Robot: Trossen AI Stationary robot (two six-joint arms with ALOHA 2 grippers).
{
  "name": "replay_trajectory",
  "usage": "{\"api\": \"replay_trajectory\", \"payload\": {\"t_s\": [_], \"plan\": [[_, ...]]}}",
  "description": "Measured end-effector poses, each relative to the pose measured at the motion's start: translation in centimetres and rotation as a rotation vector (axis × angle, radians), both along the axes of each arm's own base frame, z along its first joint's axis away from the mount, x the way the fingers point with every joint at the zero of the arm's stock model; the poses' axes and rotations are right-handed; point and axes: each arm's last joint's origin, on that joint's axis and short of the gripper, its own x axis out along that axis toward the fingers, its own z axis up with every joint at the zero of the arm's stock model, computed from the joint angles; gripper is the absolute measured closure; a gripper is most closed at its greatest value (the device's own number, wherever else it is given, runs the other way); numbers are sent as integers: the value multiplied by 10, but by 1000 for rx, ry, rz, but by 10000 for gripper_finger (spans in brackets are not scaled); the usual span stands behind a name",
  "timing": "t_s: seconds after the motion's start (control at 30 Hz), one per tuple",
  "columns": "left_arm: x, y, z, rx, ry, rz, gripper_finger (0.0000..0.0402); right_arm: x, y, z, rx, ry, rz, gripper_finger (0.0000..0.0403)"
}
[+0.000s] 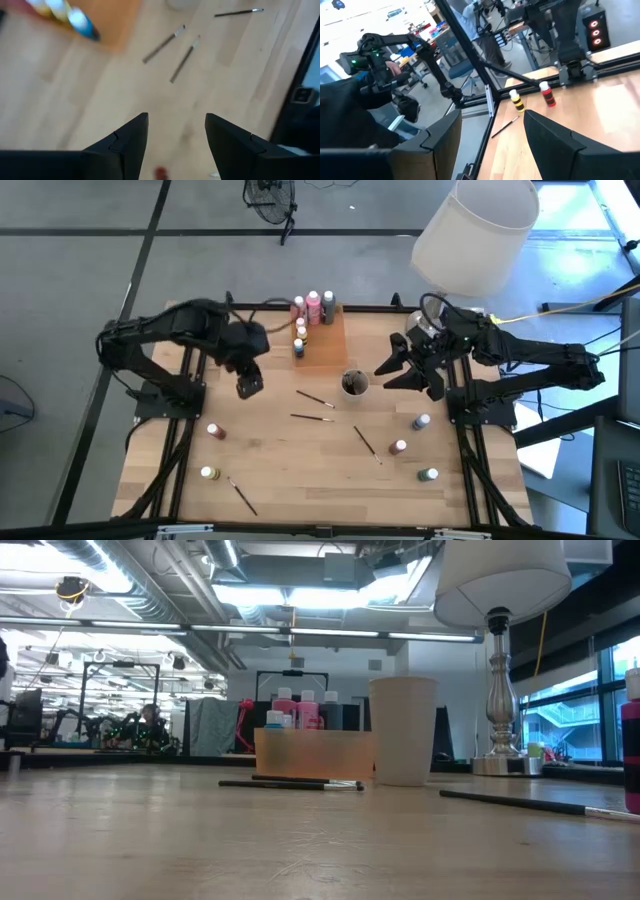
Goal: Pick & Place Paint Supplies
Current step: Put the light yellow paint bottle into the orange bin
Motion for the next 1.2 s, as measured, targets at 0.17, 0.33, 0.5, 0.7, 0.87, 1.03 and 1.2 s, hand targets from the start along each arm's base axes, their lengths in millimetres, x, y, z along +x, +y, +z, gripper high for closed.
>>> {"api": "replay_trajectory", "payload": {"t_s": [0.17, 0.33, 0.5, 0.7, 0.87, 1.03, 1.2], "plan": [[-1, -25, -3, -110, 40, 166, 208, 4, 8, -3, 1, 15, 41, 183], [-3, -51, -5, -128, 42, 259, 208, 6, 16, -4, 0, 21, 79, 183], [-2, -76, -11, -120, 47, 297, 208, 5, 26, -5, 0, 26, 126, 183], [2, -105, -22, -125, 91, 305, 208, 3, 41, -5, -1, 27, 196, 183], [5, -123, -31, -126, 125, 320, 208, 1, 53, -5, -10, 26, 205, 183], [2, -136, -35, -160, 147, 365, 208, 1, 60, -6, -20, 28, 187, 183], [-8, -152, -35, -213, 184, 390, 208, 4, 61, -9, -23, 41, 181, 183]]}}
